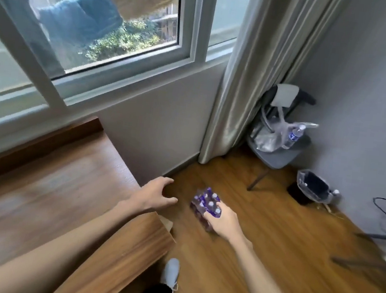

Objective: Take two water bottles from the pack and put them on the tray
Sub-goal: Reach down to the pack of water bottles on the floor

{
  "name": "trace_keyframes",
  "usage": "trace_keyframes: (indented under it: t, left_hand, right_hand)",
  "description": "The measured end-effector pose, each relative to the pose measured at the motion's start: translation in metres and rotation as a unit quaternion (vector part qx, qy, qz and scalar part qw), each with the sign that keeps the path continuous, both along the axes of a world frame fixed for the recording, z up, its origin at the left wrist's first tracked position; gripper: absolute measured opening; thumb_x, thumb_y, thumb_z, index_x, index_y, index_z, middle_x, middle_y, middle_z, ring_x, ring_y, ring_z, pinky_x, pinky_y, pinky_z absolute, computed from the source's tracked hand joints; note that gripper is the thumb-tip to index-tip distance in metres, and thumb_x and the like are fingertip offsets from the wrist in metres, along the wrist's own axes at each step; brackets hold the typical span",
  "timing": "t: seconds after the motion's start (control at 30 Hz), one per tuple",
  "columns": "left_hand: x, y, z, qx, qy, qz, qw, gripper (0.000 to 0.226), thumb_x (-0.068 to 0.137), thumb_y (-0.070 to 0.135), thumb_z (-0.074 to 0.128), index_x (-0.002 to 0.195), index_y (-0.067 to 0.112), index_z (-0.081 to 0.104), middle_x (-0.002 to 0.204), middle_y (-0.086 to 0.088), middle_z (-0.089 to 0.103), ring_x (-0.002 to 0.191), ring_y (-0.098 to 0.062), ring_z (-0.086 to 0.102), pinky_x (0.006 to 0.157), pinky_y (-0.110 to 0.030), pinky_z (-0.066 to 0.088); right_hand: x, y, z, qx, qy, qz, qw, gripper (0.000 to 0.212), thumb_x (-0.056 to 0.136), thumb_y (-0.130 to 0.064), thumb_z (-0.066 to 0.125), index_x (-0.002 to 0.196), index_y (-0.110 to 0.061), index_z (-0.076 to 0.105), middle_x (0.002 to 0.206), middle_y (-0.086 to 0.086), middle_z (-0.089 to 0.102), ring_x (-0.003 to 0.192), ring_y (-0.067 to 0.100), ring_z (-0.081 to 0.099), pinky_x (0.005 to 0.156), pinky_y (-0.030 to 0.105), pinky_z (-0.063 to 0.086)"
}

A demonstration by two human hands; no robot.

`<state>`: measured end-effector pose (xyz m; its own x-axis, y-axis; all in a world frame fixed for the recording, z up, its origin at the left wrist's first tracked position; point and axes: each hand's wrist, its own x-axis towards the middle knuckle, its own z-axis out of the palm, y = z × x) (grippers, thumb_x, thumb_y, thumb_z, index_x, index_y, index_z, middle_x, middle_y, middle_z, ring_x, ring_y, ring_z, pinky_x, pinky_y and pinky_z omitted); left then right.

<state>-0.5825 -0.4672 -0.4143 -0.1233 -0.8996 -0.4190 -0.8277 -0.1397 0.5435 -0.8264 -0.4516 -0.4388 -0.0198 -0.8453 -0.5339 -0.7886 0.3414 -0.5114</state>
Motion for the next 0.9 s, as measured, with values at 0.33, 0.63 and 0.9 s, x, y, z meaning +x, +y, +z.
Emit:
trace_keyframes:
  t: [0.33,0.63,0.9]
  left_hand:
    - [-0.069,-0.087,-0.063,0.13,-0.003,0.014,0.991,0.078,0.085,0.043,0.073,0.148,0.009,0.041,0.154,-0.012,0.046,0.142,-0.026,0.044,0.118,-0.038,0.038]
    - [-0.145,-0.152,-0.163,0.219,0.011,0.127,0.967,0.072,0.087,0.036,0.072,0.146,0.005,0.044,0.151,-0.014,0.05,0.139,-0.03,0.048,0.116,-0.036,0.039]
    - [-0.23,-0.2,-0.277,0.278,0.034,0.214,0.936,0.068,0.087,0.031,0.072,0.144,0.003,0.046,0.148,-0.016,0.053,0.135,-0.031,0.051,0.111,-0.036,0.042]
  right_hand:
    - [-0.072,-0.088,-0.034,0.077,0.002,-0.035,0.996,0.044,0.085,-0.029,0.071,0.125,-0.011,0.062,0.132,0.01,0.064,0.124,0.029,0.056,0.097,0.033,0.045]
    - [-0.124,-0.198,-0.123,0.134,0.001,0.037,0.99,0.05,0.088,-0.025,0.069,0.132,-0.006,0.055,0.137,0.011,0.058,0.127,0.029,0.052,0.093,0.03,0.042]
    - [-0.16,-0.271,-0.249,0.208,0.009,0.159,0.965,0.046,0.09,-0.022,0.065,0.132,-0.007,0.054,0.136,0.013,0.059,0.13,0.031,0.05,0.101,0.039,0.046]
